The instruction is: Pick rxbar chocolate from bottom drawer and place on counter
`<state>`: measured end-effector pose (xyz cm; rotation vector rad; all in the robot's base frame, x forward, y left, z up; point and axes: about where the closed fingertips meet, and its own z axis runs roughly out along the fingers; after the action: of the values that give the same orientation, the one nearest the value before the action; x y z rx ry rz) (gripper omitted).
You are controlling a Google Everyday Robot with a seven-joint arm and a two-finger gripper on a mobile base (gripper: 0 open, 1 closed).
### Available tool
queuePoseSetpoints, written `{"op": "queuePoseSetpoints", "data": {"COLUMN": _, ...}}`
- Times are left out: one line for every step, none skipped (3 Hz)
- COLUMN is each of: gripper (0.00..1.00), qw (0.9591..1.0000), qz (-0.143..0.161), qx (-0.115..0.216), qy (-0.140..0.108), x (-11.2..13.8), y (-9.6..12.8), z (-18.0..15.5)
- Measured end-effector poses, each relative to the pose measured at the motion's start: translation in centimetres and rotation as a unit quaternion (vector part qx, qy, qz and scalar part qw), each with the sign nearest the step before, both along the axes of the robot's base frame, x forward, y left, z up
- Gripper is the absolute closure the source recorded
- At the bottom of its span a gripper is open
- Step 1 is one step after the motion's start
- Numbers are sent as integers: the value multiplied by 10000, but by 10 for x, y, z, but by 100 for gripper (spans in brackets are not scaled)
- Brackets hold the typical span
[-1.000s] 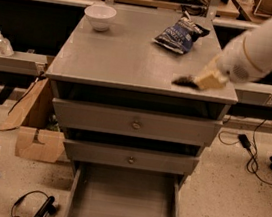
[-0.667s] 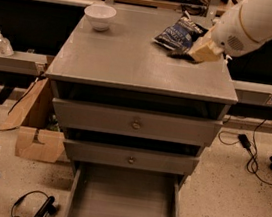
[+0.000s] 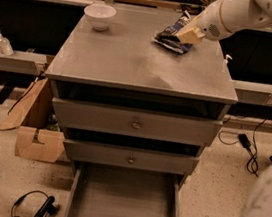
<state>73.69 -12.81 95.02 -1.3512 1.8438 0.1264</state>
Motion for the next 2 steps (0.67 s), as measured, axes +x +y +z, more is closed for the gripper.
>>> {"op": "queuePoseSetpoints", "data": {"gripper": 77, "qw": 10000, "qz": -12, "qx": 7, "qy": 83, "x": 10, "y": 0, "z": -16}}
{"op": "queuePoseSetpoints", "data": {"gripper": 53, "qw": 10000, "qz": 7, "qx": 8, "qy": 93, "x": 10, "y": 3, "z": -17}}
